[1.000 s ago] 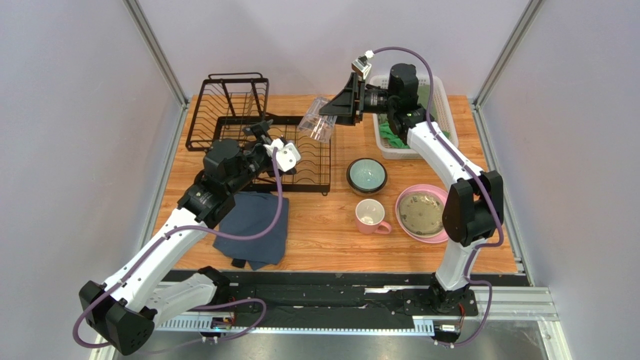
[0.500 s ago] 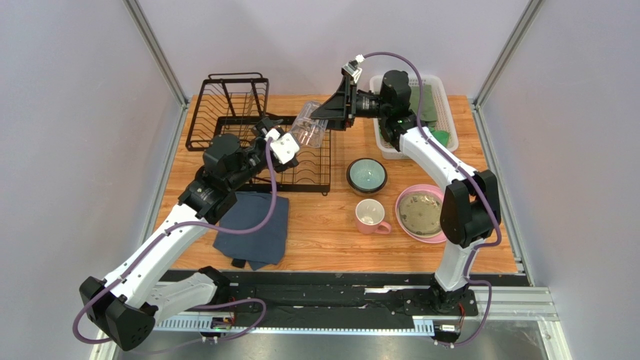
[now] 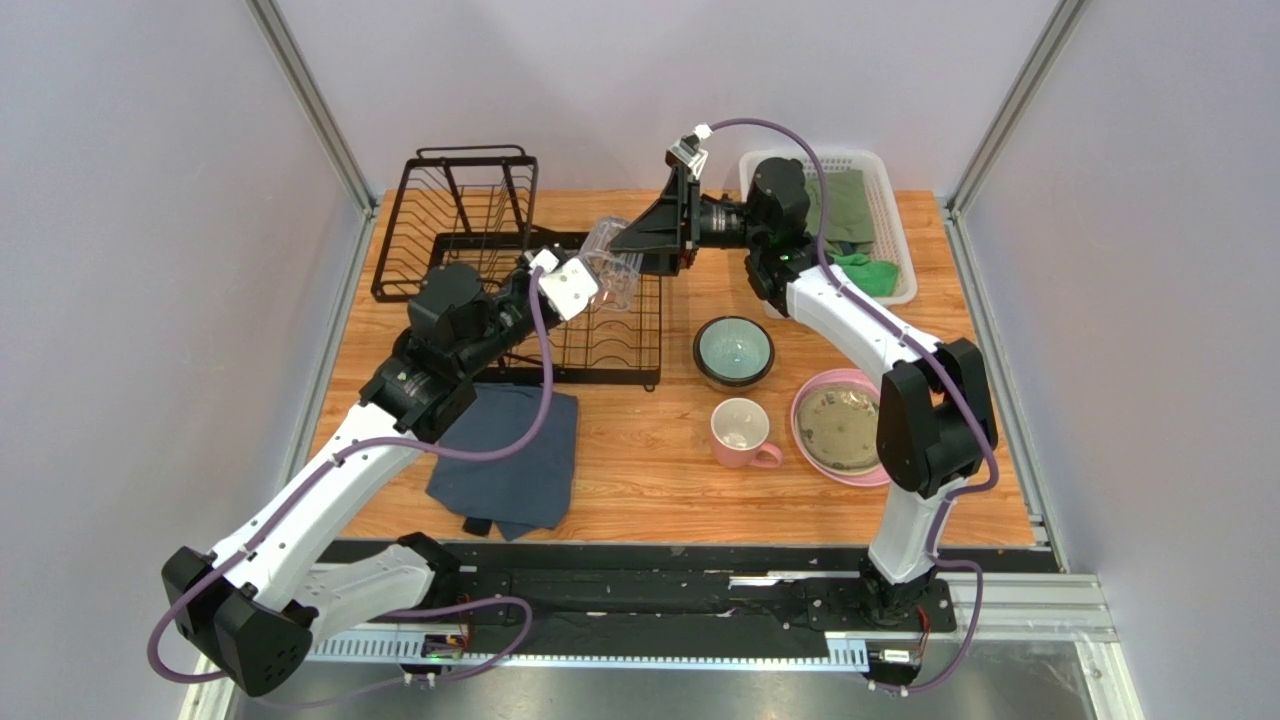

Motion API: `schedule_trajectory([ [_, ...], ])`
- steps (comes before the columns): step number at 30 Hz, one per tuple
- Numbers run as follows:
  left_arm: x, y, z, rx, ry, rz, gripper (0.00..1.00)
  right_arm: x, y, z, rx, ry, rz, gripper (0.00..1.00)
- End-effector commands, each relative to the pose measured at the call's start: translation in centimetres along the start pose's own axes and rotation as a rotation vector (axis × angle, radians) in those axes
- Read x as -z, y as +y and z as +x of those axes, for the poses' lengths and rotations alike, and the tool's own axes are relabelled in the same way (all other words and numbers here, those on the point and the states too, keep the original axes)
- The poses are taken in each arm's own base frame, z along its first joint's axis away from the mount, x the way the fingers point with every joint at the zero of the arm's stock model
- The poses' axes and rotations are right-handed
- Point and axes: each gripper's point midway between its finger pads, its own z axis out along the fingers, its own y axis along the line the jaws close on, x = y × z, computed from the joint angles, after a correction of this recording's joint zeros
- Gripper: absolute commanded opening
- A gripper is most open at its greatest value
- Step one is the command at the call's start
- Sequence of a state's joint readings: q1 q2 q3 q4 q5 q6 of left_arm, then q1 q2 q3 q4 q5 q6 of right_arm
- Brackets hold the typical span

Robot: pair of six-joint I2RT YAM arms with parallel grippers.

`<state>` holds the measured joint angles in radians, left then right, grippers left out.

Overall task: Unload the mixed dishes from the dish rack
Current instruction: Pick up the cup from the dish rack.

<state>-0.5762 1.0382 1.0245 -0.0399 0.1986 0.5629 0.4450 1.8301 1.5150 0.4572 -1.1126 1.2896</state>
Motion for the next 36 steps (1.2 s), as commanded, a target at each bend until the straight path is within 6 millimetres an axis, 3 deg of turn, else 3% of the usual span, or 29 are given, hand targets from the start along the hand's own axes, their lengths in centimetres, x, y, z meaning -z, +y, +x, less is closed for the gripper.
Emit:
schedule_trajectory([
  [1,0.0,1.0,-2.9,0.005,-0.081,-0.017,0.37,-0.4,1.8,0.3,0.049,0.006,-0.052,0.0],
  [6,0.0,1.1,-3.2,0.011,-0.09,-0.014,0.15,-0.7,1.6,0.8,0.035,0.025,-0.057,0.04],
  [10,-0.1,0.9,-3.1,0.01,-0.09,-0.01,0.0,-0.9,1.2,1.3,0.027,0.047,-0.055,0.21],
  [12,0.1,1.0,-3.1,0.01,-0.089,-0.013,0.0,-1.0,0.9,1.5,0.019,0.057,-0.048,0.26],
  [18,0.8,1.1,-3.3,-0.003,-0.094,-0.024,0.0,-1.0,0.6,1.1,0.044,0.047,-0.015,0.53],
  [19,1.1,1.1,-3.4,-0.005,-0.098,-0.027,0.0,-1.0,0.6,0.9,0.051,0.044,-0.011,0.64],
  [22,1.7,1.0,-3.5,-0.002,-0.104,-0.031,0.0,-0.8,0.4,0.6,0.05,0.038,0.002,0.74],
  [30,3.2,1.4,-3.6,-0.021,-0.114,-0.068,0.0,-0.8,0.1,0.2,0.021,0.048,-0.001,0.89],
  [36,3.6,1.7,-3.4,-0.046,-0.116,-0.099,0.0,-0.9,0.7,0.3,0.007,0.075,-0.031,0.93],
])
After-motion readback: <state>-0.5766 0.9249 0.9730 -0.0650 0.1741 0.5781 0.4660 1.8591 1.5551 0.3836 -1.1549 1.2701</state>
